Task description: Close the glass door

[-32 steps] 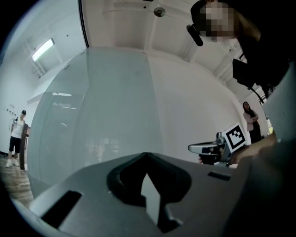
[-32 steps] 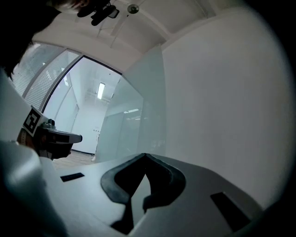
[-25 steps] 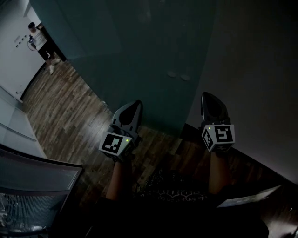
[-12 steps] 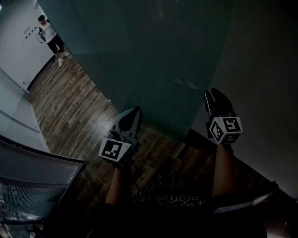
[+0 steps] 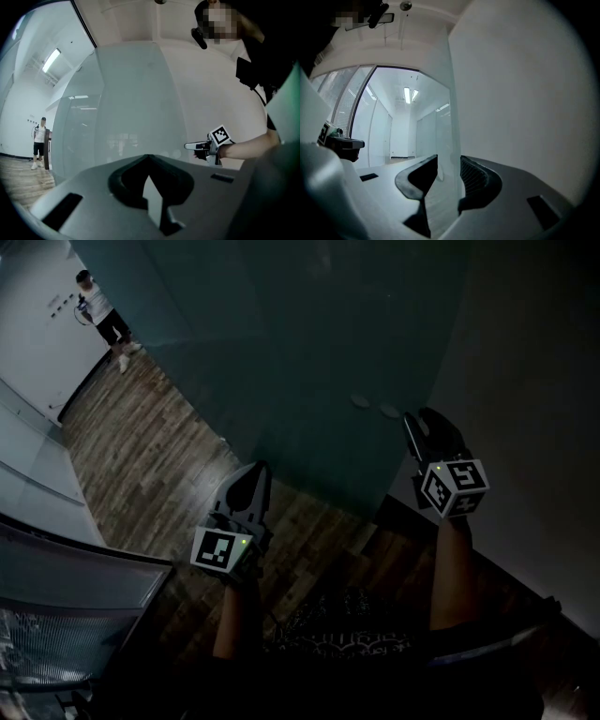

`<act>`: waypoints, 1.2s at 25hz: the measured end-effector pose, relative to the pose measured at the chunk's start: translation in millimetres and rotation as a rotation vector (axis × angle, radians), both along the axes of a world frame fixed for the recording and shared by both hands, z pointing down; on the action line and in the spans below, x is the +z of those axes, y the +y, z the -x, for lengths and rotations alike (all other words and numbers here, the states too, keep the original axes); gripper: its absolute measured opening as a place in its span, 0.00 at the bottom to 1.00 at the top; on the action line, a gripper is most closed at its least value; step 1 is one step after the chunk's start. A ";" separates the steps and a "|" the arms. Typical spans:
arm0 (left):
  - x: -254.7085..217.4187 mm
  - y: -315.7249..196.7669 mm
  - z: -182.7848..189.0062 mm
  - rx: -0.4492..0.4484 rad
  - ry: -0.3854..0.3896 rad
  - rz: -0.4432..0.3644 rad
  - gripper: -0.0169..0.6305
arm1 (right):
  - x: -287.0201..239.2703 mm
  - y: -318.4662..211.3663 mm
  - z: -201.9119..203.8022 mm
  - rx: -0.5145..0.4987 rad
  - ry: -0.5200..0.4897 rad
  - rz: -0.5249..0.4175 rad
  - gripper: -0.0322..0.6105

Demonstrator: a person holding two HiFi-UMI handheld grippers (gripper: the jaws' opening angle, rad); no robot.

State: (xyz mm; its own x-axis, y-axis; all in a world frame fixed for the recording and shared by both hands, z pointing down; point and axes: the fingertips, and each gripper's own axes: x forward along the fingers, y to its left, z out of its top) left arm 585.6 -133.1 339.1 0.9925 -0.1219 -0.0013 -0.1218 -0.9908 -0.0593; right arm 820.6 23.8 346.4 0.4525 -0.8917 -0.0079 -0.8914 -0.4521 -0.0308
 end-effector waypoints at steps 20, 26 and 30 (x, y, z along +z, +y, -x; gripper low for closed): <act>-15.3 -24.2 71.0 -0.066 0.047 0.002 0.03 | -5.3 5.2 60.6 0.021 0.016 0.036 0.26; -21.7 -25.3 91.6 -0.073 0.056 -0.008 0.03 | -4.3 5.8 86.6 0.029 0.018 0.045 0.26; -17.0 -22.9 105.7 -0.073 0.060 -0.002 0.03 | -0.3 6.4 105.8 0.035 0.016 0.038 0.26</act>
